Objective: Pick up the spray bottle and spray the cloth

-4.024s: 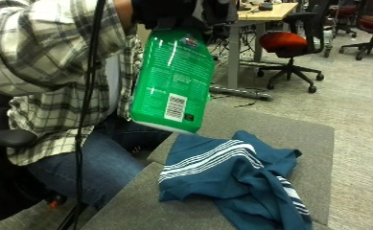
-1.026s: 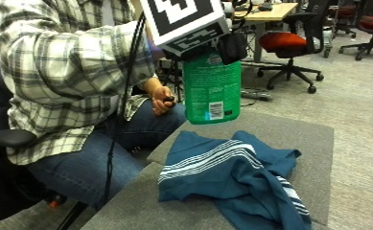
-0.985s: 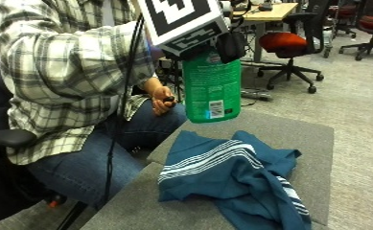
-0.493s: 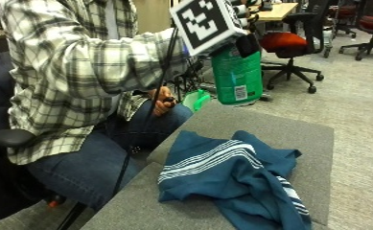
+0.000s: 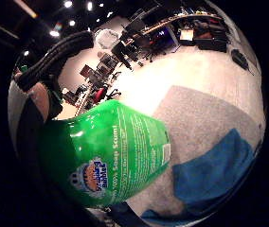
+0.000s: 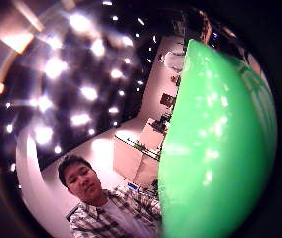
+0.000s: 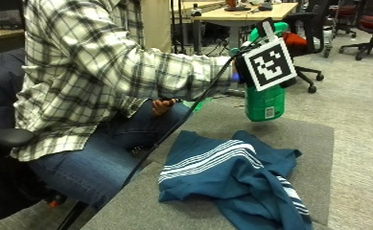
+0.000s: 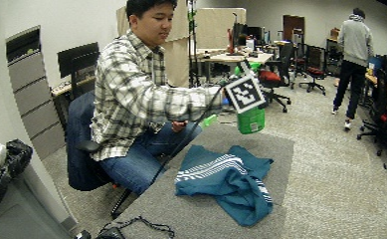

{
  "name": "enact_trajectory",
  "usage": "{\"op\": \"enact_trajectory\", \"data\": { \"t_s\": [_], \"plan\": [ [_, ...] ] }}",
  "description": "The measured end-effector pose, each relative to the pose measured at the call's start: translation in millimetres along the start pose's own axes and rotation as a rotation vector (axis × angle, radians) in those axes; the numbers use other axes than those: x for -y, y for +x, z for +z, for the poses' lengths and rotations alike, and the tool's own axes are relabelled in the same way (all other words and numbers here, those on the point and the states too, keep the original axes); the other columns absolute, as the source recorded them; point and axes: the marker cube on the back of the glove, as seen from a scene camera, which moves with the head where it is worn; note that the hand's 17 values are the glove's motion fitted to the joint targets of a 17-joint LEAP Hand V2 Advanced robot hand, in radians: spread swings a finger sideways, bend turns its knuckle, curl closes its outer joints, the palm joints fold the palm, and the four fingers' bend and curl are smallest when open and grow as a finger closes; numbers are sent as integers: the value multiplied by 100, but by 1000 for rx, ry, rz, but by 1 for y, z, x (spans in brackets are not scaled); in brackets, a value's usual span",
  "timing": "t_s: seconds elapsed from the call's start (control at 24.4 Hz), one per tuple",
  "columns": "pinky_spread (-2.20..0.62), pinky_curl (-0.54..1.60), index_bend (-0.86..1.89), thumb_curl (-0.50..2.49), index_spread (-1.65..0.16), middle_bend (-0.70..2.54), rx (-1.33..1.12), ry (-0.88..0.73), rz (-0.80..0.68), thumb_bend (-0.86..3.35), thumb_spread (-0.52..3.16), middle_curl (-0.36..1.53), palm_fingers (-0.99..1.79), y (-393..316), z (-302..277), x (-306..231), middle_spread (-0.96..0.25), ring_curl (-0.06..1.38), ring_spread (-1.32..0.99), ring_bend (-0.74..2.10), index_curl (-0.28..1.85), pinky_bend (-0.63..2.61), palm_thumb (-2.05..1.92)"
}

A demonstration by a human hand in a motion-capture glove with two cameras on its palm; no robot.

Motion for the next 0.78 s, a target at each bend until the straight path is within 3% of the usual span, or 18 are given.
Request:
{"op": "enact_trajectory", "data": {
  "t_s": [0.62, 0.78],
  "plan": [
    [-7, 37, 17, 84, -26, 41, -25, -74, 26, -3, 22, 56, 117, 41, 20, -5, -7, 49, -15, 51, 64, 37, 107],
    [-4, 38, 12, 84, -26, 37, -36, -71, 59, -3, 30, 56, 103, 47, 15, -4, -7, 49, -13, 48, 62, 39, 105]
  ]
}}
